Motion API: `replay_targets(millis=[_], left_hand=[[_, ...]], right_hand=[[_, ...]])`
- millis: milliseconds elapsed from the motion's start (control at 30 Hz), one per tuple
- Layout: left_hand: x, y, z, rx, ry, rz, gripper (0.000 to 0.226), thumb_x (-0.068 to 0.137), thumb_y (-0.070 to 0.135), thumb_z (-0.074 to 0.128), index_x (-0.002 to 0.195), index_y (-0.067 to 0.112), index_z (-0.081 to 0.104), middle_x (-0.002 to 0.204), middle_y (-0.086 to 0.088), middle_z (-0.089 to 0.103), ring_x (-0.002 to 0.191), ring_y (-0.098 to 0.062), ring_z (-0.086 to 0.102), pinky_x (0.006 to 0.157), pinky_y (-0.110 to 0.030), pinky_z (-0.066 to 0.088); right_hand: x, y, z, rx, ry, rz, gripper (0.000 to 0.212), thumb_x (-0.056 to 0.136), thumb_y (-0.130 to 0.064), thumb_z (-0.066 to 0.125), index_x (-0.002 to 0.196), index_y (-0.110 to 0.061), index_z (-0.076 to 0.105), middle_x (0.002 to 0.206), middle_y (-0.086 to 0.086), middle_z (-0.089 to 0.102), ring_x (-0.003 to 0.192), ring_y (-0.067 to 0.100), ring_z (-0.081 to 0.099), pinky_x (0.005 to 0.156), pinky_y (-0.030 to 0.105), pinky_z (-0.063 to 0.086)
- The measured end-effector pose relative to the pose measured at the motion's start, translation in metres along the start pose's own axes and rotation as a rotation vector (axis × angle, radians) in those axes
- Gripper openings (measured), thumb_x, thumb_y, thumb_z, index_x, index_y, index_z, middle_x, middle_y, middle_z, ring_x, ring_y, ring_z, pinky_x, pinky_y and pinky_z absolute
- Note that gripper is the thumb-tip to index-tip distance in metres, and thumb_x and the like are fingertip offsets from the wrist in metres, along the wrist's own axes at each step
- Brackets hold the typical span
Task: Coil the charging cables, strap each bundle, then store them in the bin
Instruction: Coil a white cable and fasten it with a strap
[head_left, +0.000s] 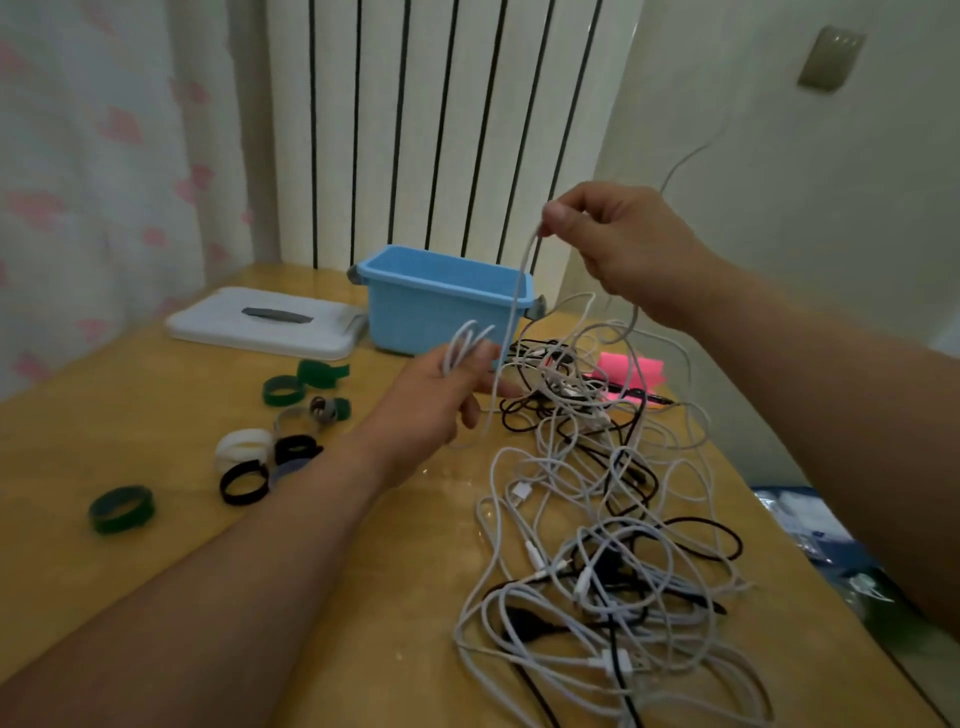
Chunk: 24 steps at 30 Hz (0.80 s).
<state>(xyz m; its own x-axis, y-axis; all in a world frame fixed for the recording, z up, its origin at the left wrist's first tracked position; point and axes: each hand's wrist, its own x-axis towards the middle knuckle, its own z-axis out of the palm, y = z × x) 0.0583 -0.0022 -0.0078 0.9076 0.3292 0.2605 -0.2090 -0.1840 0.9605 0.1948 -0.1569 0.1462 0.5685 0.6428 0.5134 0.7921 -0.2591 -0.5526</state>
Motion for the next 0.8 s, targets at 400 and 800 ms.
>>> replay_targets(millis=[400, 800], left_hand=[[0.003, -0.005, 0.002, -0.459, 0.180, -0.209, 0.045, 0.109, 0.050, 0.056, 0.076, 0.019, 0.052, 0.062, -0.002, 0.040, 0.059, -0.022, 0.050, 0.058, -0.035, 0.055], [0.004, -0.007, 0.007, -0.357, 0.166, -0.179, 0.031, 0.109, 0.037, 0.060, 0.101, 0.009, 0.071, 0.076, -0.002, 0.071, 0.067, -0.016, 0.067, 0.056, -0.028, 0.054]], right_hand=[[-0.045, 0.019, 0.081, 0.026, 0.167, 0.154, 0.024, 0.107, -0.029, 0.045, 0.093, -0.019, 0.062, 0.083, -0.004, 0.056, 0.071, 0.012, 0.051, 0.065, 0.035, 0.038], [-0.117, 0.017, 0.134, -0.450, -0.111, -0.126, 0.019, 0.106, -0.041, 0.043, 0.100, -0.027, 0.055, 0.099, -0.001, 0.071, 0.088, 0.029, 0.068, 0.064, 0.038, 0.044]])
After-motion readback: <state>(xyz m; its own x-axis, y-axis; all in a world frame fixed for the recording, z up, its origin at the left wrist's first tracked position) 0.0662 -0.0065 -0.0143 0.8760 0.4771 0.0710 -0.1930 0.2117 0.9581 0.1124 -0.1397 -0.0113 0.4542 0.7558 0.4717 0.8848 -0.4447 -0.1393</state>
